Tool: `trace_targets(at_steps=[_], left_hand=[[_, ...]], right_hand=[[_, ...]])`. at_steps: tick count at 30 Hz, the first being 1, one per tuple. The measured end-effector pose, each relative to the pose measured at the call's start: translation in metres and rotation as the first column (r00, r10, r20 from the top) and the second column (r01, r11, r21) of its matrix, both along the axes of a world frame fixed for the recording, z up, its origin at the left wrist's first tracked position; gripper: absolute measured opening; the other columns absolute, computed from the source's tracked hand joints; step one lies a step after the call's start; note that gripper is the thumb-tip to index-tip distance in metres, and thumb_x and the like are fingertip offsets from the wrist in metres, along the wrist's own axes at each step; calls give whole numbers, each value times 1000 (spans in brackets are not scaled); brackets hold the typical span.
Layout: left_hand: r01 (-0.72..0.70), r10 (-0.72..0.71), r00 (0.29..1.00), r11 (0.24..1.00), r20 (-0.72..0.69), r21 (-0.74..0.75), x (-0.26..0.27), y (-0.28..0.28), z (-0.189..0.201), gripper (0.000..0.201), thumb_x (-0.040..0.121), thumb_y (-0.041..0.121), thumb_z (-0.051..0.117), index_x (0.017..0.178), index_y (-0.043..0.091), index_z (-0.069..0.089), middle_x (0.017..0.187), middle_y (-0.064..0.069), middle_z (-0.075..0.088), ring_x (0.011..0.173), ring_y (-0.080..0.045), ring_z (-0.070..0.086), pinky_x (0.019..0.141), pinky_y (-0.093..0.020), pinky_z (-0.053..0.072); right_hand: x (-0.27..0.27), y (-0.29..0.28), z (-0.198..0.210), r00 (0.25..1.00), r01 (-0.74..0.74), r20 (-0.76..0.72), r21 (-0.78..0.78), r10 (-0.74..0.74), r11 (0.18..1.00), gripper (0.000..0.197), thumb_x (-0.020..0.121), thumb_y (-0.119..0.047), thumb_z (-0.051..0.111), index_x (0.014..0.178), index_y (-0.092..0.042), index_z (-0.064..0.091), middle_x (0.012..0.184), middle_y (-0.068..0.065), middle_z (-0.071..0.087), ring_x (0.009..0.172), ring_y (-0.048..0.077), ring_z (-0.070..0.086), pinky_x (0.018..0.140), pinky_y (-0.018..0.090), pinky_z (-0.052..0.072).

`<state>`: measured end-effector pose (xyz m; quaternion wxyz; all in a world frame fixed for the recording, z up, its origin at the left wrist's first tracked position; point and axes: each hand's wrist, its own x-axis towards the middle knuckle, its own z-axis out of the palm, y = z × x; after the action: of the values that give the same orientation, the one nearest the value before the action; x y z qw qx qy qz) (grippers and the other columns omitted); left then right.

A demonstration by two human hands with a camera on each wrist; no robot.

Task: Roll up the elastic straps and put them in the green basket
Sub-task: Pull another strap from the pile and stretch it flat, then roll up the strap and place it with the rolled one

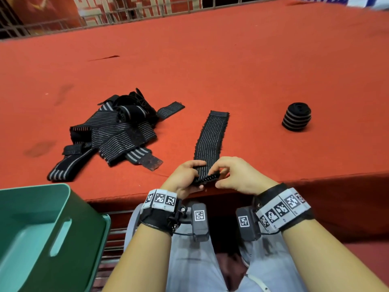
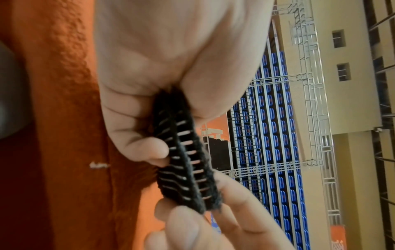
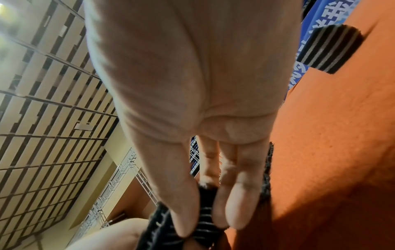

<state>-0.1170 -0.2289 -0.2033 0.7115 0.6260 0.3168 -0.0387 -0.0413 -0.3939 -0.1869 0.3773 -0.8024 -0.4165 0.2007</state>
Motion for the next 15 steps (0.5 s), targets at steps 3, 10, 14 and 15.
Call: trace_targets(at_steps=[3, 10, 14, 15], left_hand=[[-32, 33, 999, 999, 13, -38, -1, -16, 2, 47, 90, -14, 27, 111, 12, 59, 84, -13, 62, 67, -22, 59, 51, -29, 46], [-46, 50, 998, 995, 49, -85, -3, -50, 2, 41, 91, -10, 30, 112, 13, 56, 82, -10, 65, 69, -20, 59, 57, -30, 44], [25, -28, 999, 997, 43, 75, -9, -55, 1, 27, 95, 4, 42, 106, 20, 60, 90, -5, 65, 68, -17, 61, 51, -26, 45], [29, -37, 998, 986, 47, 167, -10, -53, 0, 22, 95, 8, 47, 103, 23, 61, 89, -2, 63, 67, -16, 60, 53, -26, 45]], right_hand=[[-1, -10, -4, 998, 26, 49, 16, -26, 1000, 20, 76, -12, 83, 87, -26, 73, 97, -3, 60, 78, 2, 55, 72, 11, 41], [-7, -36, -16, 991, 96, 92, 30, -98, 995, 18, 79, -16, 81, 84, -32, 72, 95, -8, 57, 83, 2, 54, 77, 16, 39], [-8, -50, -19, 985, 115, 126, 53, -121, 992, 11, 84, -14, 76, 92, -21, 78, 93, -8, 61, 78, -1, 55, 77, 17, 42], [-7, -52, -20, 984, 120, 127, 61, -126, 991, 12, 84, -13, 76, 93, -20, 78, 91, -9, 62, 76, -2, 56, 75, 15, 41]])
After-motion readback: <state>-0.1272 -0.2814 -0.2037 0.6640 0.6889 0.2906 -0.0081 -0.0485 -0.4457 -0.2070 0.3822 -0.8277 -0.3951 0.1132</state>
